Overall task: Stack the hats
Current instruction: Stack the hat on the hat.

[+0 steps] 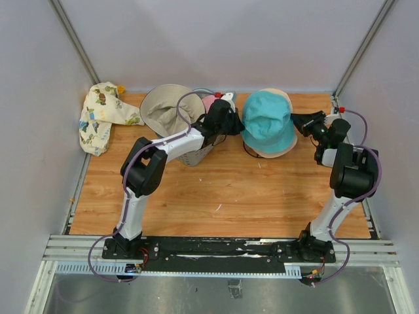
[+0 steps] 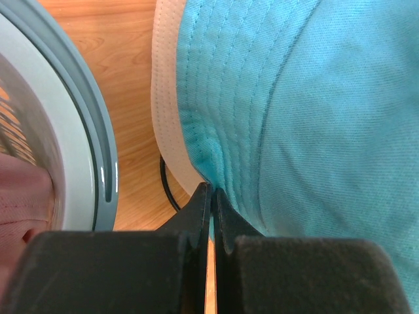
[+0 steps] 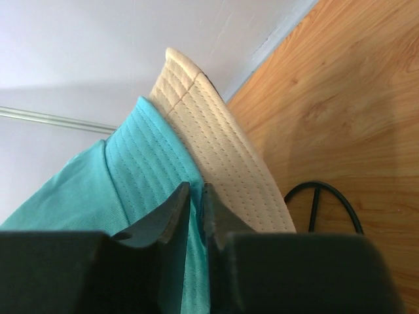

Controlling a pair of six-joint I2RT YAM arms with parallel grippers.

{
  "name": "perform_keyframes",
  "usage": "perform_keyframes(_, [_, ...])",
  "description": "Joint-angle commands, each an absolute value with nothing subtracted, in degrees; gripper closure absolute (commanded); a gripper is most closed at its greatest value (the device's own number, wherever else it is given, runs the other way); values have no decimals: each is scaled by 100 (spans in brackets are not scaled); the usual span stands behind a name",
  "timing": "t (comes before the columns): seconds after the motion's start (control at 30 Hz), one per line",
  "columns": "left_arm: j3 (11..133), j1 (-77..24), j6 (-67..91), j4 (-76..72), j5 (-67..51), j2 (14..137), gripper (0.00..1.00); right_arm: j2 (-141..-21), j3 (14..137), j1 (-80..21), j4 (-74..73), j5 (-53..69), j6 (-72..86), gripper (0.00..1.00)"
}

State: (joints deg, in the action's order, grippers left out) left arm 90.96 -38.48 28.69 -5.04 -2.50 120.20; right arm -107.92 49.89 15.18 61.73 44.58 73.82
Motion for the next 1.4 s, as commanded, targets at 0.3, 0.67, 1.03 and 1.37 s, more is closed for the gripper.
perform_keyframes(0.3, [8983,-3790,2842,-587,-144,11913,100,-10597,4605,1619,5920,4284,7229,100])
perform_keyframes(0.67, [8783,-3764,2997,-663,-40,11914,100,-9901,4777,1688,3241,3319,5703,100])
perform_keyframes(1.03, [8805,-3775,3014,-566,-131,12030,99,-10132,5031,1647,2437,2987,5282,100])
perform_keyframes(1.37, [9192,-3937,2824,-163,-33,12493,99,-10133,5204,1517,2011,2830,4896,100])
